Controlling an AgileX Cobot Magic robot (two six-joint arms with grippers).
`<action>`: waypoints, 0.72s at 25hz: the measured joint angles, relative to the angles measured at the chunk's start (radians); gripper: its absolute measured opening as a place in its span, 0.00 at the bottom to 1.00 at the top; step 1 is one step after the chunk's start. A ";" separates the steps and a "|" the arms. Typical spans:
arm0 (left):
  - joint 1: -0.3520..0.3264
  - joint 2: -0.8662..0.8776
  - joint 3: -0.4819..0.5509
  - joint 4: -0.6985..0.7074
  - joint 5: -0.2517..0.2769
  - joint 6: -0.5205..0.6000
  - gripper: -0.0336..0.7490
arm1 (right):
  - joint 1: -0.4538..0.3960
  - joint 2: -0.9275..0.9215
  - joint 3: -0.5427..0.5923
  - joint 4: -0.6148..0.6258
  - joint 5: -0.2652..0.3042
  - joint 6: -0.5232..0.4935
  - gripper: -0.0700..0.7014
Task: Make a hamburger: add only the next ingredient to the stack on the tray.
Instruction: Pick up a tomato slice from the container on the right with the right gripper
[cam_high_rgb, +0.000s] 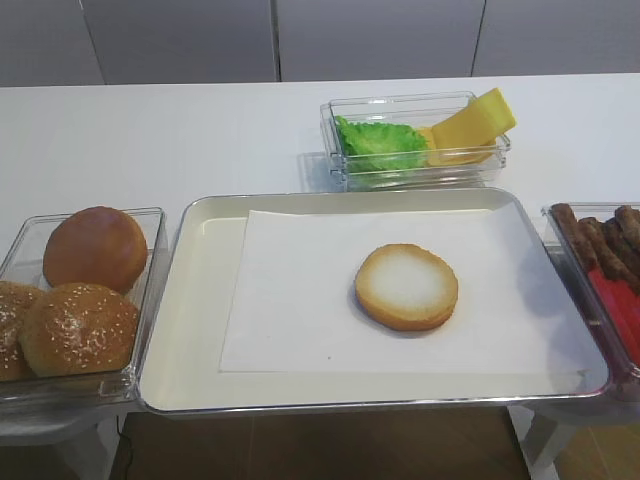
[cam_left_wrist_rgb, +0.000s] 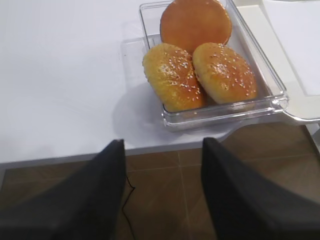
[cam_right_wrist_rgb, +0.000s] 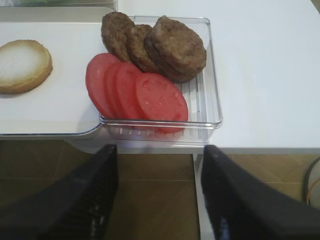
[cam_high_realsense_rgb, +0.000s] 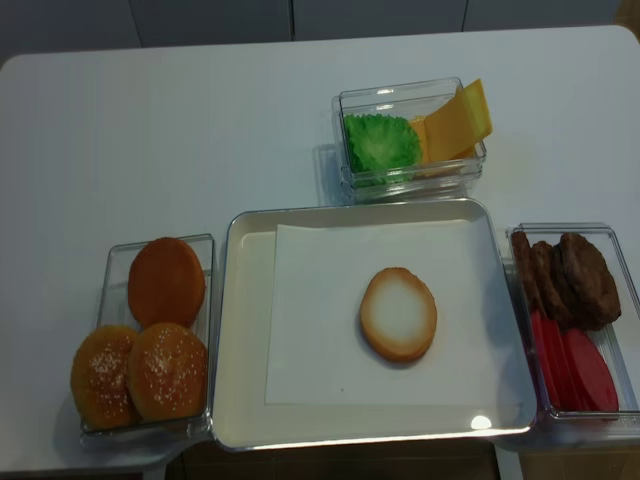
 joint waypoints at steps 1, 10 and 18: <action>0.000 0.000 0.000 0.000 0.000 0.000 0.52 | 0.000 0.000 0.000 0.000 0.000 0.000 0.62; 0.000 0.000 0.000 0.000 0.000 0.000 0.52 | 0.000 0.000 0.000 0.000 0.000 0.000 0.62; 0.000 0.000 0.000 0.000 0.000 0.000 0.52 | 0.000 0.000 0.000 0.000 0.000 0.000 0.62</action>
